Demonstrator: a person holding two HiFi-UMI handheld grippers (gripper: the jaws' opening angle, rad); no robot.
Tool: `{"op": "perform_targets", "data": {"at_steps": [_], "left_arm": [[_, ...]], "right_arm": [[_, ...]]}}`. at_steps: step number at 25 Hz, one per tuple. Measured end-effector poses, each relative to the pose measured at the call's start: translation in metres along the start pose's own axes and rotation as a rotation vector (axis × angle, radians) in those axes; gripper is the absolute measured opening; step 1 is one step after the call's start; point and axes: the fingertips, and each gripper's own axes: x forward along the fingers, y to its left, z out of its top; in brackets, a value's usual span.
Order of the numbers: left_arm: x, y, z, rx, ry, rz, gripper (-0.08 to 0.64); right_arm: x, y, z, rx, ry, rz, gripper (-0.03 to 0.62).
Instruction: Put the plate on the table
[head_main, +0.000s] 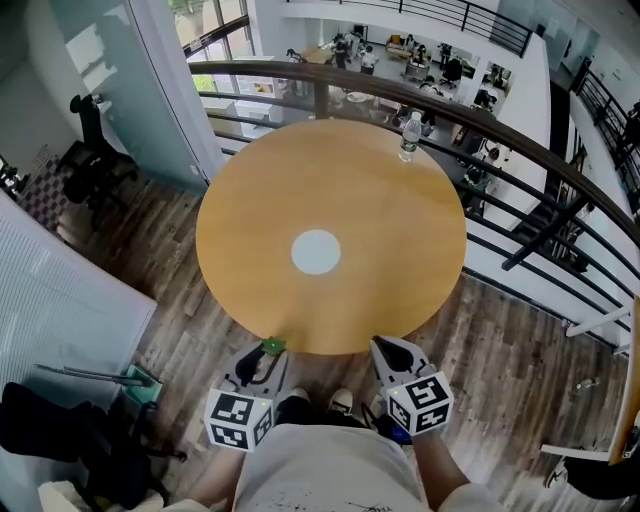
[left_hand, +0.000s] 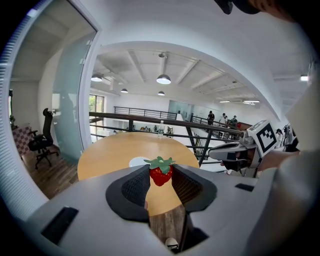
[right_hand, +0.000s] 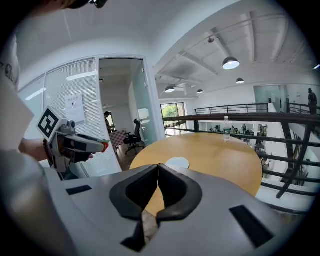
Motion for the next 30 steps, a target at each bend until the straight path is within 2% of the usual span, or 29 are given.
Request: {"op": "perform_targets", "data": {"at_steps": [7,13,22,30], "left_arm": [[0.007,-0.005,-0.009,-0.011,0.014,-0.001,0.149],[0.028,0.013,0.001,-0.009,0.014,-0.021,0.149],[0.073,0.055,0.029,0.008,0.026,-0.079,0.149],[0.116,0.092,0.062,0.049,0.019,-0.166,0.149]], "right_arm": [[-0.004,-0.008,-0.014,0.016,0.021,-0.007,0.025],[0.015,-0.016,-0.01,0.02,0.03,-0.028,0.025],[0.069,-0.036,0.016,0.031,0.037,-0.078,0.025],[0.124,-0.052,0.051,-0.024,0.048,-0.148,0.025]]}}
